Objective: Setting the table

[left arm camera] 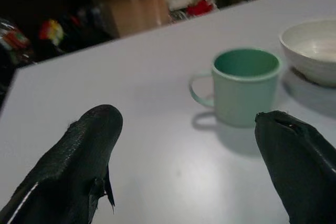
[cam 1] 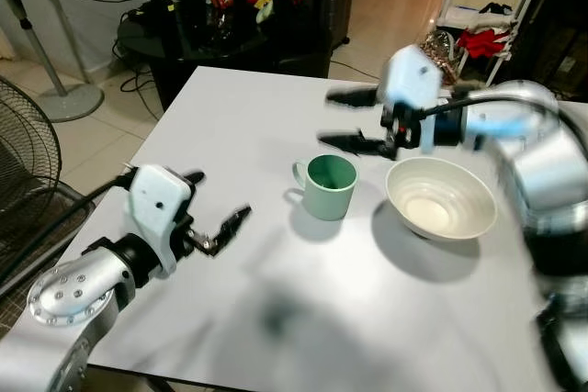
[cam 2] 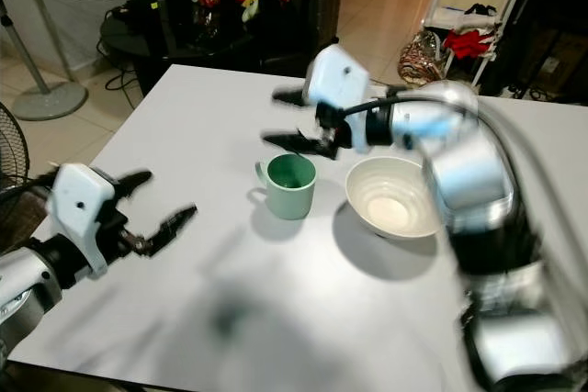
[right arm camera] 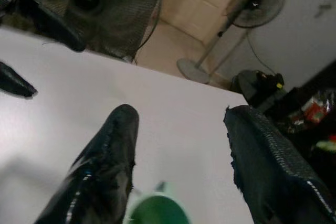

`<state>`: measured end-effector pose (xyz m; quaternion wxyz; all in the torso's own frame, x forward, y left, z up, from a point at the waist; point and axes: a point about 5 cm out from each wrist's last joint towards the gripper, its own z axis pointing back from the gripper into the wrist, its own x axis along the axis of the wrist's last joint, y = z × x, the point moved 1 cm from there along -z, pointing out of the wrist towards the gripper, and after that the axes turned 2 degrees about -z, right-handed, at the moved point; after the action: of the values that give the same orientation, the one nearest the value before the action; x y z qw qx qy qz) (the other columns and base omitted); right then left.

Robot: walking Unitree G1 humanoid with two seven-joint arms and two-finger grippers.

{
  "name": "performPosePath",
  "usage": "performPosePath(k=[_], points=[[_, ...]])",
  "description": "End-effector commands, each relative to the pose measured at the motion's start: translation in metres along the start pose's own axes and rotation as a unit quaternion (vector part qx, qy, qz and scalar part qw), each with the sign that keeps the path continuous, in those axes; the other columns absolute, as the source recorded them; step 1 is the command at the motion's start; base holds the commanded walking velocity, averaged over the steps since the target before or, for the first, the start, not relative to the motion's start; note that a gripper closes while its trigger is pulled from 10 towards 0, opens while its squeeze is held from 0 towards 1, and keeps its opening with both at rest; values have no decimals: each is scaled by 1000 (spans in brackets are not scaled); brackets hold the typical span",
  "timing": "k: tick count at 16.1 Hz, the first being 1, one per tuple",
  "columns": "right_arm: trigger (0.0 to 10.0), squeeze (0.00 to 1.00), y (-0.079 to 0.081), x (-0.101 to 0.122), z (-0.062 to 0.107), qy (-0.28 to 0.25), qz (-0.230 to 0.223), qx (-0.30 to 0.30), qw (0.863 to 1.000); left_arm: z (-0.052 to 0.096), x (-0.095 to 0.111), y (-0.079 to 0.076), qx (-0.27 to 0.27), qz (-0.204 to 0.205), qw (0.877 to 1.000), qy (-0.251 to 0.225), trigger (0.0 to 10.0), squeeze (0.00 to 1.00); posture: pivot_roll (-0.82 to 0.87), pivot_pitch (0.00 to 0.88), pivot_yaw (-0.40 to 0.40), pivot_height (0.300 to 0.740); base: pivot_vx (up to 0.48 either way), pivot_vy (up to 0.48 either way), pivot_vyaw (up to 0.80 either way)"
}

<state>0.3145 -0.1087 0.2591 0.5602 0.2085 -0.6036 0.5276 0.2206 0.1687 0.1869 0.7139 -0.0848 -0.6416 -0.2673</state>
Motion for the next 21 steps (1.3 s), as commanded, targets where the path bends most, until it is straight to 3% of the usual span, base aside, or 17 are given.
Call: performPosePath(k=[1, 2, 4, 7, 8, 10, 12, 19, 21], points=[[10000, 1000, 9, 6, 5, -37, -37, -56, 997, 4, 5, 6, 49, -7, 999, -16, 10000, 0, 7, 0, 12, 740, 0, 0, 0], [10000, 1000, 16, 5, 5, -53, -57, -82, 994, 4, 7, 8, 68, -3, 997, -21, 10000, 0, 3, 0, 19, 740, 0, 0, 0], [10000, 1000, 42, -7, 13, -73, -130, -199, 969, 4, 16, 11, 127, 10, 990, -54, 10000, 0, -14, 0, 40, 740, 0, 0, 0], [10000, 1000, 61, -24, 22, -35, -159, -286, 944, 2, 15, 5, 129, 25, 990, -58, 10000, 0, -24, 0, 50, 740, 0, -104, 0], [10000, 1000, 62, -26, 24, -30, -163, -299, 940, 2, 14, 4, 130, 26, 990, -57, 10000, 0, -24, 0, 50, 740, 0, -349, 0], [10000, 1000, 71, -41, 36, 0, -168, -364, 916, 3, 6, -2, 145, 44, 987, -43, 10000, 0, -19, 0, 45, 740, 0, -401, 0], [10000, 1000, 74, -45, 38, 4, -184, -384, 905, 4, 4, -4, 159, 50, 985, -39, 10000, 0, -11, 4, 32, 740, 0, -411, 0], [10000, 1000, 84, -49, 36, -3, -197, -361, 912, 10, 3, -2, 181, 45, 982, -33, 10000, 0, 2, 10, 26, 740, 0, -408, 0], [10000, 1000, 86, -49, 36, -11, -208, -355, 911, 10, 1, -2, 179, 52, 982, -26, 10000, 0, 2, 5, 26, 740, 0, 0, 800]])
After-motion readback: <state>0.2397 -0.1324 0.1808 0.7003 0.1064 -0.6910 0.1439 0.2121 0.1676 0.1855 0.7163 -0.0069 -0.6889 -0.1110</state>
